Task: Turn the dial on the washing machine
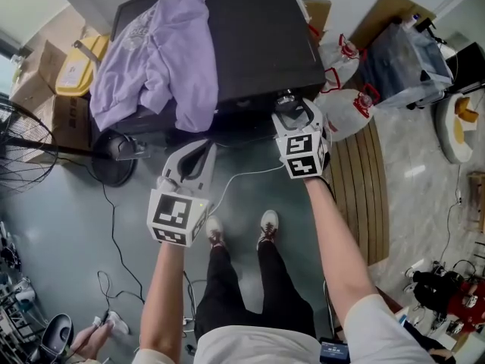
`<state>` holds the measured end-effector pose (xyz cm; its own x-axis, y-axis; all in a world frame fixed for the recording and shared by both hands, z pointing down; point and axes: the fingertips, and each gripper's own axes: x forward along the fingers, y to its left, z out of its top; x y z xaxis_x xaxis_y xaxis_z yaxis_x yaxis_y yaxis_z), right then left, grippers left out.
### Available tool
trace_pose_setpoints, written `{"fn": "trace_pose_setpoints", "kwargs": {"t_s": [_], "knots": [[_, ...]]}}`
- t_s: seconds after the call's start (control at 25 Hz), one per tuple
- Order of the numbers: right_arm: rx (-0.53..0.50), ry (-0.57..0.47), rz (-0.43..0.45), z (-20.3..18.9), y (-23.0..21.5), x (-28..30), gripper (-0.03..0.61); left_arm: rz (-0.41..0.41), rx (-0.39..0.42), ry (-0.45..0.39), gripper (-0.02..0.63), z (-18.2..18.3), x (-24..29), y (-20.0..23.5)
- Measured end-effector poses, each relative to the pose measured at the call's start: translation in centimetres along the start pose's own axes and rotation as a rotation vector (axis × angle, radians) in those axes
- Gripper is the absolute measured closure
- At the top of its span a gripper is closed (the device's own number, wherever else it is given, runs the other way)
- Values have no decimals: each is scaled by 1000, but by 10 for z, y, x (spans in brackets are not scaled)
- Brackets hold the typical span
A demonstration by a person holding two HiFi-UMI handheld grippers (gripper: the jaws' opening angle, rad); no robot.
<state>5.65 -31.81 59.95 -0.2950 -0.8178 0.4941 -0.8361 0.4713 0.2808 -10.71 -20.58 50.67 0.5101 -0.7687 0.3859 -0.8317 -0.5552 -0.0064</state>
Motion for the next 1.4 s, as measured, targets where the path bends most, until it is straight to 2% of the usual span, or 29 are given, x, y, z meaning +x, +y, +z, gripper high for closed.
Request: {"fn": "trace_pose_setpoints", "kwargs": {"t_s": [0.08,0.24,0.4,0.6,0.96,1.2,1.28,1.4], "knots": [[-2,6,-10,-1,3,3,278,0,-1,0,600,-1,-1,1],[59,13,-49,-1,-3,5,293,7,16,11,600,-4,-2,2],[138,11,-5,-3,-4,5,299,12,18,21,600,-9,-3,4],[374,-2,75,-5,-9,5,299,9,14,23,600,-9,-2,2],[681,-21,197,-8,-12,6,299,10,-4,23,600,-10,-3,3],[1066,-53,344,-9,-12,6,299,10,-22,17,600,-10,-4,5],[1091,-60,359,-9,-12,6,299,9,-25,20,600,-10,-4,5],[1057,-62,347,-8,-13,6,298,9,-23,17,600,-9,-4,4]]}}
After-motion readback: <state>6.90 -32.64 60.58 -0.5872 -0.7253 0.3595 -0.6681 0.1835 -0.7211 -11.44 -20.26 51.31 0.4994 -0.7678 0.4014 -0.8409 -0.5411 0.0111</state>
